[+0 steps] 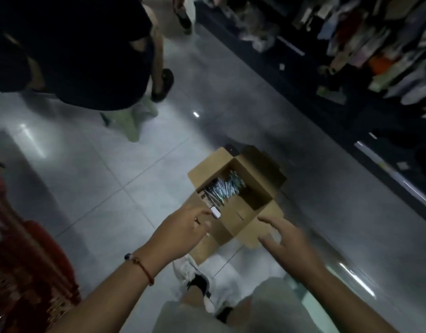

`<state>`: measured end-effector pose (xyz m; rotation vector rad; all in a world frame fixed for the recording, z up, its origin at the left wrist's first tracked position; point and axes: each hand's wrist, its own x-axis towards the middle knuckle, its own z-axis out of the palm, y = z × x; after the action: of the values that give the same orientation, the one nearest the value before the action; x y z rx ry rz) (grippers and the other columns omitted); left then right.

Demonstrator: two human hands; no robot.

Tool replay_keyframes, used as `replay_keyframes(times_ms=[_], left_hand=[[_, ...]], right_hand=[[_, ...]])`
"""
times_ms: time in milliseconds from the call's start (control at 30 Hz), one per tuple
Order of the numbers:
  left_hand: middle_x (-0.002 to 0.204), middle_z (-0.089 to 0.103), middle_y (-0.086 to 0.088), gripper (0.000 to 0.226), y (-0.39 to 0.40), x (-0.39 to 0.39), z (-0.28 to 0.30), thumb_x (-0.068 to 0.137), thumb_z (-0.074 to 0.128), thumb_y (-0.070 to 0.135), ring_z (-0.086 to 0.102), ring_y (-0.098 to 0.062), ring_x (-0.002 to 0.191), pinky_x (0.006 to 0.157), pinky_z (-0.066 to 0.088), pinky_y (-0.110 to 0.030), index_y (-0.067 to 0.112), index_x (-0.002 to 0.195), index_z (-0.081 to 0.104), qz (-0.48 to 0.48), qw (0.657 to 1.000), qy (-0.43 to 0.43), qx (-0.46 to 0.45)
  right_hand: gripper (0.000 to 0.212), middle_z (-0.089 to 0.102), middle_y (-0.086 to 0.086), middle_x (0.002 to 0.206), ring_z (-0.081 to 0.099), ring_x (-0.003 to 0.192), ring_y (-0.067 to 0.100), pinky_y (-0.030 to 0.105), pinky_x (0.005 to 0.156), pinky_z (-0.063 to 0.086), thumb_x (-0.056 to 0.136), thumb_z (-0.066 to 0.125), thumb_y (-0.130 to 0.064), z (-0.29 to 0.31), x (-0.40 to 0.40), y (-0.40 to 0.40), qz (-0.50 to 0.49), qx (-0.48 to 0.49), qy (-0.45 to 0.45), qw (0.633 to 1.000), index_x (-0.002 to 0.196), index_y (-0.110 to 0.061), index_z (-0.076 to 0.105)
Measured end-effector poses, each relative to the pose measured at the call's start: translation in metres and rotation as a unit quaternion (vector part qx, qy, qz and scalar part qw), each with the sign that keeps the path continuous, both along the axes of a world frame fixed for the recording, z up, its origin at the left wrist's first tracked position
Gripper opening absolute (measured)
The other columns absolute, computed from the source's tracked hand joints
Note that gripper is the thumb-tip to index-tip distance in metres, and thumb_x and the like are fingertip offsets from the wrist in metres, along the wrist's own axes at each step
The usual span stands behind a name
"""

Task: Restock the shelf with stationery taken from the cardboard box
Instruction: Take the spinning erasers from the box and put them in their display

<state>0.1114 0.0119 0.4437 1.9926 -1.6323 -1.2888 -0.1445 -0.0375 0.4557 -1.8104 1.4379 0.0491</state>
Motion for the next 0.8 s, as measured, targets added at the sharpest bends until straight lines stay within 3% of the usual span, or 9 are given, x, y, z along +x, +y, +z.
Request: replay_keyframes(times_ms=[100, 200, 267, 333, 400, 533, 600, 700, 800], left_hand=[[0.132, 0.051, 0.012, 0.030, -0.050, -0.001, -0.036, 0.099, 0.050, 0.037, 0.056, -0.007, 0.107, 0.090, 0.045, -0.025, 0.034, 0.128, 0.057, -0.022, 0.999, -0.020, 0.041], [0.130, 0.054, 0.011, 0.027, -0.090, -0.005, -0.088, 0.099, 0.052, 0.032, 0.057, -0.007, 0.105, 0.090, 0.046, -0.025, 0.035, 0.125, 0.059, -0.009, 0.997, -0.016, 0.070], [0.130, 0.054, 0.011, 0.029, -0.112, -0.008, -0.139, 0.099, 0.051, 0.029, 0.058, -0.008, 0.105, 0.090, 0.046, -0.026, 0.034, 0.127, 0.058, 0.008, 0.996, -0.018, 0.092], [0.132, 0.054, 0.009, 0.031, -0.135, -0.013, -0.202, 0.099, 0.050, 0.027, 0.057, -0.011, 0.108, 0.091, 0.046, -0.028, 0.031, 0.129, 0.057, 0.025, 0.993, -0.032, 0.108], [0.131, 0.056, 0.005, 0.031, -0.156, -0.020, -0.279, 0.099, 0.049, 0.024, 0.056, -0.014, 0.111, 0.092, 0.045, -0.030, 0.027, 0.129, 0.058, 0.037, 0.991, -0.045, 0.118], [0.130, 0.056, 0.002, 0.033, -0.187, -0.041, -0.438, 0.098, 0.051, 0.025, 0.057, -0.017, 0.110, 0.089, 0.047, -0.032, 0.026, 0.131, 0.056, 0.107, 0.984, -0.065, 0.130], [0.131, 0.056, -0.001, 0.035, -0.199, -0.054, -0.513, 0.098, 0.052, 0.027, 0.055, -0.019, 0.113, 0.094, 0.046, -0.033, 0.022, 0.132, 0.056, 0.125, 0.981, -0.080, 0.121], [0.133, 0.053, -0.006, 0.040, -0.210, -0.074, -0.610, 0.098, 0.051, 0.026, 0.051, -0.023, 0.120, 0.099, 0.042, -0.034, 0.018, 0.137, 0.052, 0.103, 0.981, -0.114, 0.121], [0.137, 0.045, -0.013, 0.051, -0.217, -0.078, -0.685, 0.094, 0.051, 0.027, 0.046, -0.032, 0.122, 0.098, 0.043, -0.041, 0.018, 0.143, 0.044, 0.058, 0.968, -0.208, 0.126]], right_hand=[[0.045, 0.051, -0.013, 0.138, 0.048, 0.110, 0.001, 0.021, 0.093, 0.037, 0.093, 0.062, -0.028, -0.035, 0.005, -0.040, -0.015, 0.028, 0.010, 0.999, 0.136, -0.036, 0.051], [0.044, 0.049, -0.010, 0.141, 0.055, 0.104, 0.005, 0.015, 0.084, 0.039, 0.094, 0.060, -0.028, -0.090, 0.009, -0.081, -0.016, 0.051, 0.030, 0.998, 0.137, -0.034, 0.050], [0.043, 0.048, -0.011, 0.141, 0.056, 0.103, 0.006, 0.017, 0.088, 0.043, 0.095, 0.059, -0.031, -0.141, 0.013, -0.107, -0.014, 0.075, 0.037, 0.996, 0.137, -0.036, 0.050], [0.042, 0.049, -0.012, 0.140, 0.054, 0.102, 0.002, 0.027, 0.098, 0.047, 0.095, 0.058, -0.033, -0.209, 0.016, -0.136, -0.004, 0.093, 0.033, 0.995, 0.136, -0.037, 0.049], [0.040, 0.052, -0.012, 0.134, 0.052, 0.102, 0.000, 0.031, 0.097, 0.049, 0.095, 0.058, -0.029, -0.295, 0.022, -0.169, 0.001, 0.110, 0.017, 0.994, 0.134, -0.034, 0.052], [0.037, 0.056, -0.012, 0.118, 0.054, 0.108, 0.007, 0.020, 0.084, 0.045, 0.094, 0.059, -0.020, -0.466, 0.051, -0.220, -0.018, 0.160, -0.039, 0.986, 0.130, -0.026, 0.057], [0.039, 0.057, -0.009, 0.123, 0.053, 0.113, 0.009, 0.025, 0.090, 0.043, 0.094, 0.059, -0.020, -0.539, 0.063, -0.234, -0.035, 0.199, -0.061, 0.977, 0.134, -0.023, 0.055], [0.036, 0.062, -0.002, 0.125, 0.059, 0.110, 0.017, 0.038, 0.097, 0.048, 0.094, 0.058, -0.024, -0.632, 0.068, -0.252, -0.064, 0.208, -0.050, 0.975, 0.131, -0.020, 0.058], [0.043, 0.063, 0.004, 0.129, 0.060, 0.112, 0.024, 0.042, 0.099, 0.048, 0.093, 0.059, -0.034, -0.705, 0.078, -0.276, -0.078, 0.187, -0.034, 0.979, 0.133, -0.018, 0.057]])
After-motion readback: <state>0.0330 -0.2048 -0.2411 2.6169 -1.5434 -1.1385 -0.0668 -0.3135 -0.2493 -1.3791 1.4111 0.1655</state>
